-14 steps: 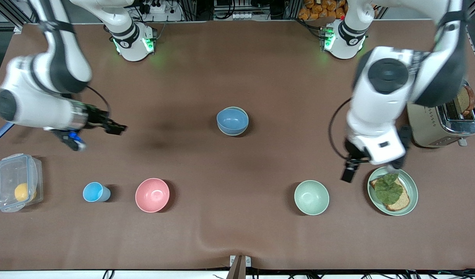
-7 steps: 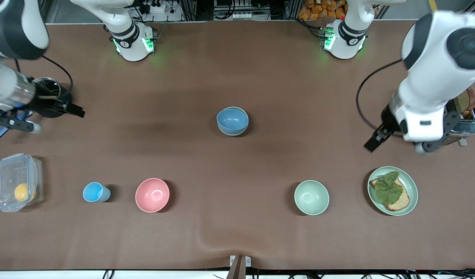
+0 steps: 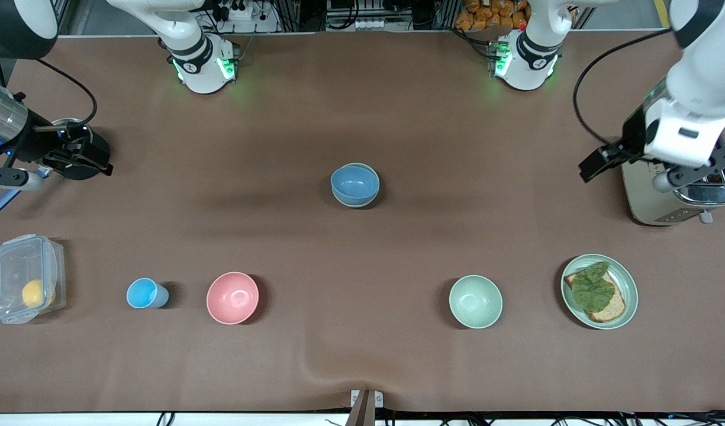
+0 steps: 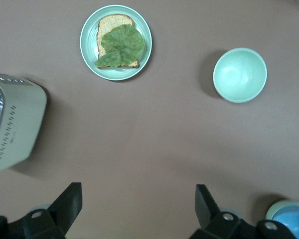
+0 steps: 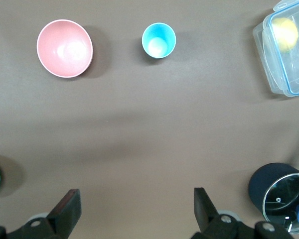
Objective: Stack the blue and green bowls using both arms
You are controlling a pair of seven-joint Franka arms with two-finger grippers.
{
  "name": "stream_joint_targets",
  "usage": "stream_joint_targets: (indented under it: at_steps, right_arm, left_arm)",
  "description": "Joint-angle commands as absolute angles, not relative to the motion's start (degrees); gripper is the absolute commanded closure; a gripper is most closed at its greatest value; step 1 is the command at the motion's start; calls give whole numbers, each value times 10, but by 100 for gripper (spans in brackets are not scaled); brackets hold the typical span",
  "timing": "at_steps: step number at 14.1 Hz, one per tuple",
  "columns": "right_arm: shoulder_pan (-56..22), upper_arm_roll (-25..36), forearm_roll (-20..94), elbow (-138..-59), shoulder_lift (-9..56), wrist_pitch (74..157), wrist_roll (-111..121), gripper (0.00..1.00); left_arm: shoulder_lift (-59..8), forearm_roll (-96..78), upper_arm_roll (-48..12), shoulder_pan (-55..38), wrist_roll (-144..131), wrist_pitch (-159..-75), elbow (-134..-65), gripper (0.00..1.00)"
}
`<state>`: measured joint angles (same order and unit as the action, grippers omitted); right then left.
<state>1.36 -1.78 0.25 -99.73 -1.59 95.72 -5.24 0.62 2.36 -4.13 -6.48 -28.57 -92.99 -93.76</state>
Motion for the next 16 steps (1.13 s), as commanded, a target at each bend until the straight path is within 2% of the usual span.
stream_joint_targets:
  at_steps: [1, 8, 16]
  right_arm:
    - [12, -18, -11, -988, -11, 954, -42, 0]
    - [13, -17, -12, -987, -12, 951, -20, 0]
    - [11, -17, -12, -989, -11, 950, -26, 0]
  left_arm:
    - [33, 10, -52, -51, -217, -906, -953, 0]
    - [39, -4, -62, -36, -104, -838, -909, 0]
    - [26, -4, -55, -40, -39, -822, -885, 0]
